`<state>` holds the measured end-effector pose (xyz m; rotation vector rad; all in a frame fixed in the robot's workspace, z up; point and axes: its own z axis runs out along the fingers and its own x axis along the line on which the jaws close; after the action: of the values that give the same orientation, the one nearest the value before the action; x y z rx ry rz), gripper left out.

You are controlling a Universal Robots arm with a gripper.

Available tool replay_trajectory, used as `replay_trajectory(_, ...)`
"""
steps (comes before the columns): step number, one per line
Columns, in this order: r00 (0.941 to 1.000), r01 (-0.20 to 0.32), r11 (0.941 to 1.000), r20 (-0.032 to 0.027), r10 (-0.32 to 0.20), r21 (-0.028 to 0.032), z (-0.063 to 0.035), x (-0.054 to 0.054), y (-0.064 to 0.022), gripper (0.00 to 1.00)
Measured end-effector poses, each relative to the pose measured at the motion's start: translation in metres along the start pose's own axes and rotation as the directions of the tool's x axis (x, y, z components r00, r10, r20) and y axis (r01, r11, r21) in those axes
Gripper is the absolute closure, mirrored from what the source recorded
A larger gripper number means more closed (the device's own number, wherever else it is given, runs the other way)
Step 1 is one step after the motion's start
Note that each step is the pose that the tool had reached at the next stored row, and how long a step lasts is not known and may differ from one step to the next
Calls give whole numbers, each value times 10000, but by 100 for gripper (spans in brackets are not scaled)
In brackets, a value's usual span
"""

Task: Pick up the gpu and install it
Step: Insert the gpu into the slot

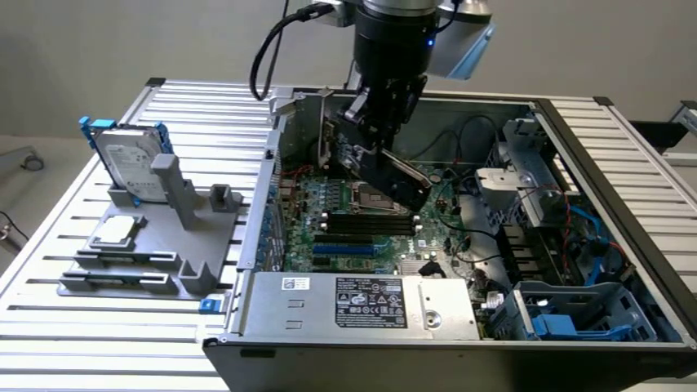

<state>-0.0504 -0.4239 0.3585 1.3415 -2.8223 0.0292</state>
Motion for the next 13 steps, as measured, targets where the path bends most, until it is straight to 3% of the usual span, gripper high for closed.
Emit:
replay_trajectory(4,9973,734,9973,8,-734,16,38,-1,1,73)
replay_trajectory(7,9919,1271,9919,11,-1271,29,63,-1,1,73)
replay_trajectory(13,9720,2349,9720,30,-2349,49,118,-3,1,73)
